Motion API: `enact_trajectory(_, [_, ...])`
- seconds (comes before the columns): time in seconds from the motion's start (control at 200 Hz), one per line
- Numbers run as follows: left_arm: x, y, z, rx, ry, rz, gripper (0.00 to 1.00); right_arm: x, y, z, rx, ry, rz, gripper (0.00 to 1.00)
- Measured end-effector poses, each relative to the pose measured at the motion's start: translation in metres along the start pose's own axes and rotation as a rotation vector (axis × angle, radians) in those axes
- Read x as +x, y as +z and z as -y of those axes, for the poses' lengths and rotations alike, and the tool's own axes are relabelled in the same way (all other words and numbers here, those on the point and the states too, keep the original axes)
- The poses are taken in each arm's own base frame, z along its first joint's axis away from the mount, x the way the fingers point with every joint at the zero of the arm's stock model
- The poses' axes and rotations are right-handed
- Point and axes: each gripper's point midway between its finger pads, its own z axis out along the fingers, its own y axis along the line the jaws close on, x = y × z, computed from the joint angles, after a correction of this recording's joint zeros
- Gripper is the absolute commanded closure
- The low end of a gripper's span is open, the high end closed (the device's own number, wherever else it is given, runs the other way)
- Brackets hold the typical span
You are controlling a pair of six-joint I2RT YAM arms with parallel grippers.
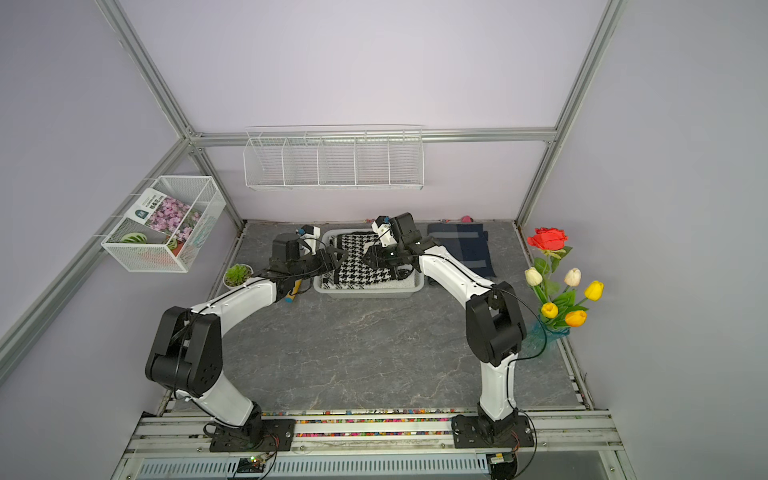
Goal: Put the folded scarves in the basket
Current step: Place the scarf in the basket.
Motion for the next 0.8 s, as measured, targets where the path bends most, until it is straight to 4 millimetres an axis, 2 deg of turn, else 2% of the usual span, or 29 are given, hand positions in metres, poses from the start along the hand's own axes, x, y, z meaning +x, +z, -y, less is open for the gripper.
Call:
enact_trajectory(0.085, [0.008, -0.001, -0.005, -0.008, -0.007, -0.012, 0.34, 0.011, 0.014, 0.011, 0.013, 0.016, -0.037, 0.5])
enact_trajectory(0.2, [0.021, 0.0, -0.014, -0.023, -0.023, -0.043, 0.37, 0.015, 0.02, 0.016, 0.021, 0.023, -0.05, 0.51])
enact_trajectory(0.285, [0.026, 0.002, -0.016, -0.019, -0.024, -0.057, 0.5, 0.014, 0.02, 0.018, 0.024, 0.024, -0.046, 0.51])
enact_trajectory(0.395, [0.032, 0.008, -0.023, -0.022, -0.031, -0.079, 0.89, 0.013, 0.02, 0.02, 0.036, 0.024, -0.042, 0.52])
enact_trajectory(0.43, [0.035, 0.01, -0.027, -0.026, -0.033, -0.087, 0.96, 0.013, 0.02, 0.021, 0.04, 0.025, -0.041, 0.52])
enact_trajectory(0.565, [0.033, 0.008, -0.033, -0.026, -0.045, -0.089, 0.95, 0.011, 0.018, 0.026, 0.052, 0.031, -0.036, 0.52])
enact_trajectory(0.61, [0.033, 0.007, -0.033, -0.023, -0.046, -0.089, 0.84, 0.011, 0.018, 0.029, 0.053, 0.034, -0.032, 0.52])
enact_trajectory(0.685, [0.033, 0.007, -0.033, -0.02, -0.044, -0.091, 0.79, 0.013, 0.019, 0.034, 0.048, 0.04, -0.029, 0.51])
enact_trajectory(0.74, [0.033, 0.007, -0.032, -0.015, -0.038, -0.092, 0.66, 0.015, 0.018, 0.035, 0.041, 0.043, -0.028, 0.5])
enact_trajectory(0.8, [0.032, 0.006, -0.032, -0.016, -0.047, -0.09, 0.58, 0.015, 0.016, 0.034, 0.032, 0.043, -0.022, 0.5])
